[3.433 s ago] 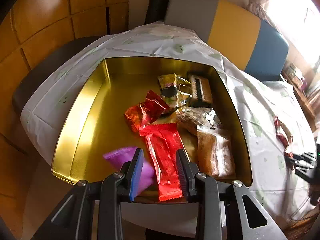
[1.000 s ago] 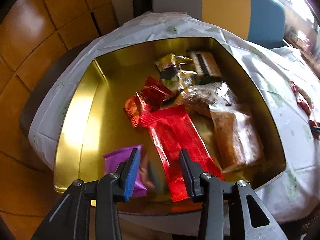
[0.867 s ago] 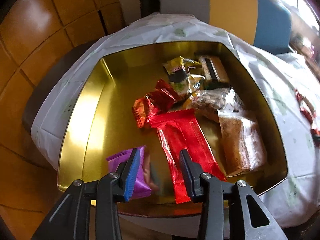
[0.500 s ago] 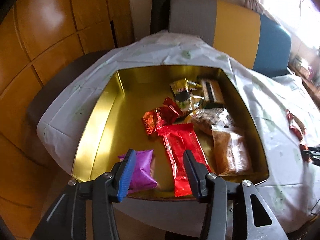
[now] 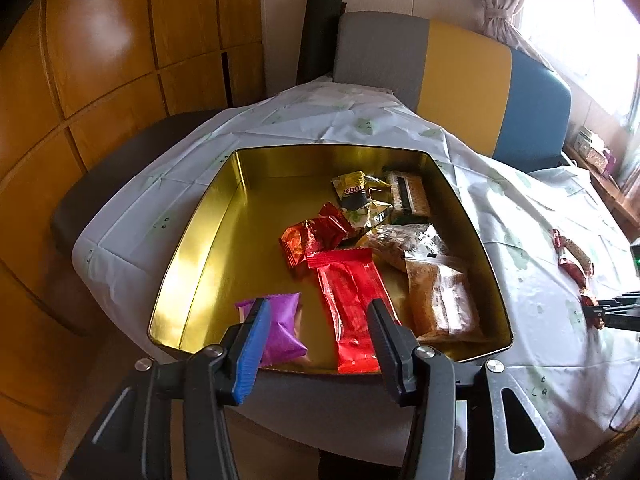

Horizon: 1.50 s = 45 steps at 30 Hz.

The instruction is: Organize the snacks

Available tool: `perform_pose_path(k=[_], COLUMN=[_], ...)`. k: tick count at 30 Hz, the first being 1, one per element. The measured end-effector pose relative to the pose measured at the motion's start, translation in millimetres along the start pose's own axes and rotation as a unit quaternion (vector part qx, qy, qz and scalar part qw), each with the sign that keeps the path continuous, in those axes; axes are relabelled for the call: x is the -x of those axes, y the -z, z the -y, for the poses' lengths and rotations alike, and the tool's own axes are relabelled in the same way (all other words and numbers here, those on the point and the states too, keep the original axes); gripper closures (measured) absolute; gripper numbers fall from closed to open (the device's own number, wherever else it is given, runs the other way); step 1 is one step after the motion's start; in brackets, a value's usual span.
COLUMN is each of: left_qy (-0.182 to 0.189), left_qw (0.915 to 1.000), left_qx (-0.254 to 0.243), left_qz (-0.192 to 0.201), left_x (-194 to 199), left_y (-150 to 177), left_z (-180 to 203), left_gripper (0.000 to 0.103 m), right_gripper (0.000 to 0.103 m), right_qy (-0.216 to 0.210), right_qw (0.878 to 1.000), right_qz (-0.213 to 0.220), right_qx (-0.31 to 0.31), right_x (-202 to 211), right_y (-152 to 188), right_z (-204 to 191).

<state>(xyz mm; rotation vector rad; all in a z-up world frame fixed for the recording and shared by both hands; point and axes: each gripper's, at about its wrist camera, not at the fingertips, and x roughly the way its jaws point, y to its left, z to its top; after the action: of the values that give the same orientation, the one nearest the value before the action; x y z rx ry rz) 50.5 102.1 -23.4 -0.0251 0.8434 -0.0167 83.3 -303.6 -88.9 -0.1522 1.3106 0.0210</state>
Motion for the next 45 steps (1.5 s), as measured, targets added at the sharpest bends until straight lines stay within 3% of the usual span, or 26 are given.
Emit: perform_pose_path(k=[2, 7, 16, 22, 30, 33, 35, 45], left_qy=[-0.001, -0.001, 0.000, -0.002, 0.001, 0.001, 0.000, -0.021], left_qw=[1.0000, 1.0000, 0.9999, 0.9999, 0.9998, 0.9998, 0.9998, 0.9998], left_qx=[0.001, 0.004, 0.005, 0.000, -0.001, -0.003, -0.004, -0.002], left_qz=[0.002, -0.001, -0.010, -0.013, -0.018, -0.020, -0.020, 0.007], left_x=[2, 0, -3, -3, -5, -5, -5, 8], left_y=[1, 3, 9, 12, 13, 14, 14, 13], left_z=[-1, -3, -5, -4, -2, 0, 2, 0], left_gripper=[0.052, 0.052, 0.052, 0.052, 0.052, 0.052, 0.052, 0.042], right_gripper=[0.079, 0.079, 0.079, 0.077, 0.066, 0.067, 0.078, 0.078], right_qy=[-0.003, -0.084, -0.141, -0.134, -0.132, -0.133, -0.129, -0.104], right_qw=[1.000, 0.995, 0.986, 0.987, 0.986, 0.986, 0.986, 0.985], right_qz=[-0.003, 0.032, 0.083, 0.086, 0.099, 0.096, 0.104, 0.134], right_qx=[-0.014, -0.054, -0.014, -0.006, 0.000, -0.009, -0.013, -0.034], right_x=[2, 17, 21, 9, 20, 20, 20, 21], right_y=[-2, -8, -23, -33, -22, -15, -12, 0], right_z=[-4, -23, -97, -127, -125, -117, -114, -118])
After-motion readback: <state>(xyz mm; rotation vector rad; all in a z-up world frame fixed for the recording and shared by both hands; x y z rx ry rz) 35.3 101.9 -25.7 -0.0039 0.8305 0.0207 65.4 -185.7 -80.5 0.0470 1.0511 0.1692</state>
